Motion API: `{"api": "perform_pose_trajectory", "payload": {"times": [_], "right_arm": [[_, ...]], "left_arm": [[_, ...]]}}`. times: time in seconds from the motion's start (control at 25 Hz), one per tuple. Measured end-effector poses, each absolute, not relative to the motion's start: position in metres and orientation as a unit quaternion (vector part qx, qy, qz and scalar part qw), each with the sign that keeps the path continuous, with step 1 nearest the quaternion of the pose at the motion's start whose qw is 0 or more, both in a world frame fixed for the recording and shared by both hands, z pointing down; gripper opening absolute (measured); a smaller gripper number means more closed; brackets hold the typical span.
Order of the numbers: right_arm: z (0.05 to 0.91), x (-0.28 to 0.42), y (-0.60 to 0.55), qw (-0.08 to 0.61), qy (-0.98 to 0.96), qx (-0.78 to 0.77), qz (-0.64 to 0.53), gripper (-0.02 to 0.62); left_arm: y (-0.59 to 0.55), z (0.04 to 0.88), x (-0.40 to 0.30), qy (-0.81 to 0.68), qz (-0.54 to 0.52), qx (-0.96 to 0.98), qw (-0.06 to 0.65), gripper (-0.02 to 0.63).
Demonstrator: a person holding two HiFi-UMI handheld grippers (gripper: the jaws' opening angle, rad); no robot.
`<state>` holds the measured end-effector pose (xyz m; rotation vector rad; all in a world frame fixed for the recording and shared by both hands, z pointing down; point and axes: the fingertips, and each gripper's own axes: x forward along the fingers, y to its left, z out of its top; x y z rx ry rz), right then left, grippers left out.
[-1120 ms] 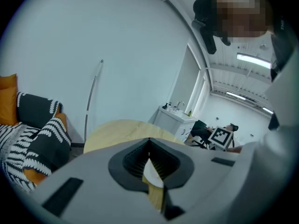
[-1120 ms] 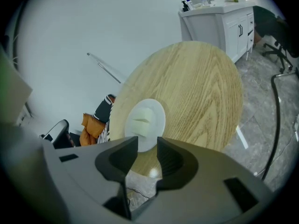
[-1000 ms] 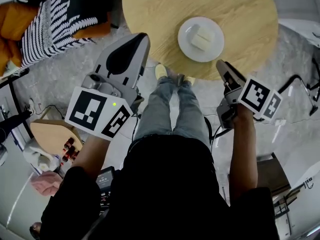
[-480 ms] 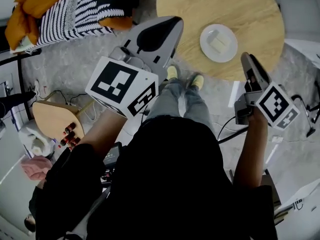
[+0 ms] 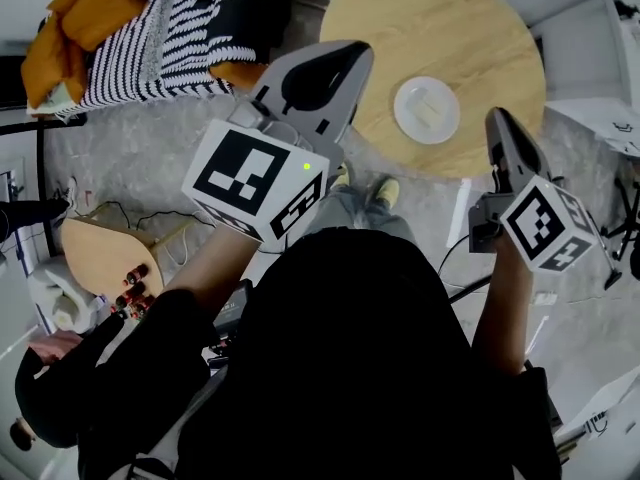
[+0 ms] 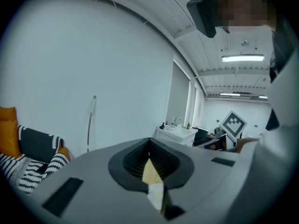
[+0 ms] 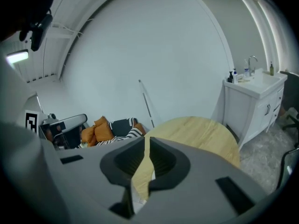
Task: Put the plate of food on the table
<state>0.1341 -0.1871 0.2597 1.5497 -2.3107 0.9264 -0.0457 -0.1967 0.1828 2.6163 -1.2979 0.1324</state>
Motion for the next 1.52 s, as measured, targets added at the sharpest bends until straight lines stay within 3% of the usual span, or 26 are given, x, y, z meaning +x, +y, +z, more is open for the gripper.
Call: {"api": "perform_pose_trajectory", "payload": {"times": [0.6,1.52], "right_arm": [[0.205,0.130,-0.179,0.083,-0.812,0.519,0.254,0.009],[0.208,0.109,-0.155,0.069,-0.829,0.490,0.261,0.008]], "left_arm": [[-0.186,0.142,-0.040,-0.440,0.021,0.895,0.075,0.005],[-0.174,0.144,-0.031,-0.420,0.025,0.904,0.078,0.005]]}}
